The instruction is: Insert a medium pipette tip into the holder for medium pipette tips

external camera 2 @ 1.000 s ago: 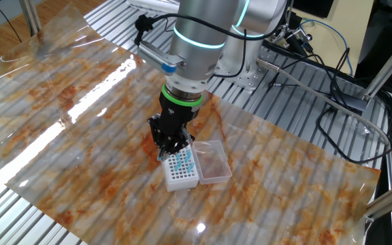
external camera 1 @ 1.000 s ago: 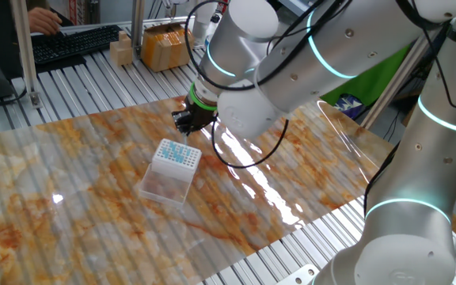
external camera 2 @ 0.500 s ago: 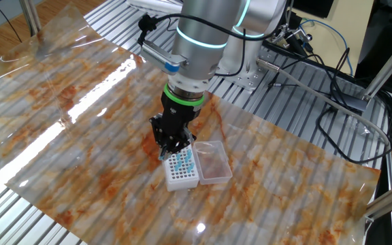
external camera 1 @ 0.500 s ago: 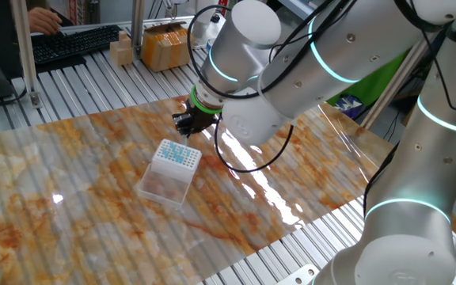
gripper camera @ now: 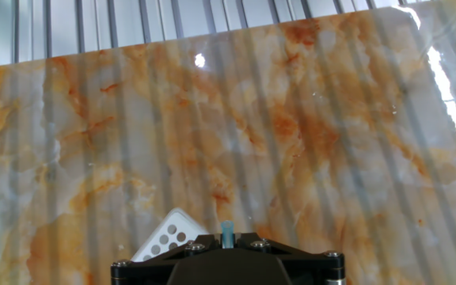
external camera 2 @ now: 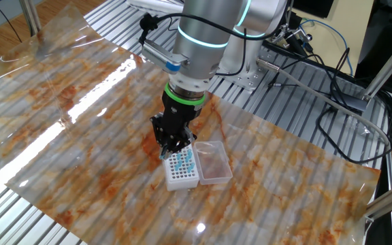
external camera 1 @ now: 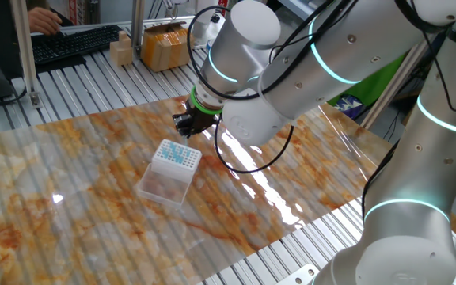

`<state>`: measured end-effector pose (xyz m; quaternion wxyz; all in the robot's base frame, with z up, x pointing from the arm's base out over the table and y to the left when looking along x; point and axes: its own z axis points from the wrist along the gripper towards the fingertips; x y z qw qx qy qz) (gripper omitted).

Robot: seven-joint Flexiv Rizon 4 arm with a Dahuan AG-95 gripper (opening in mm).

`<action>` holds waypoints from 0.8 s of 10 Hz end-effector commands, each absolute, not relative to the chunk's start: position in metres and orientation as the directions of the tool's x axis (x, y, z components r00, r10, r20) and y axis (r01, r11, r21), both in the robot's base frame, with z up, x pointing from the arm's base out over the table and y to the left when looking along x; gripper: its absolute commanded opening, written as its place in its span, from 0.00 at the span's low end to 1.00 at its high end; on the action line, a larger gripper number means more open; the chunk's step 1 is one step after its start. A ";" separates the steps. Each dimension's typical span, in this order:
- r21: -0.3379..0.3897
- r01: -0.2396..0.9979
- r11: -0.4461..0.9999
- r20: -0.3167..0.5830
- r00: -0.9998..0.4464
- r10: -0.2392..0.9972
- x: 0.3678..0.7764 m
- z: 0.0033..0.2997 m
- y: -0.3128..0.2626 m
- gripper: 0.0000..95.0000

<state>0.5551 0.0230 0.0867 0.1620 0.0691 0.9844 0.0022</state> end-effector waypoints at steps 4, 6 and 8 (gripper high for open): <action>0.030 0.144 0.989 -0.312 -0.939 0.146 0.553 0.088 0.026 0.20; 0.032 0.147 0.989 -0.311 -0.939 0.149 0.552 0.088 0.026 0.20; 0.033 0.151 0.988 -0.314 -0.937 0.154 0.551 0.089 0.027 0.20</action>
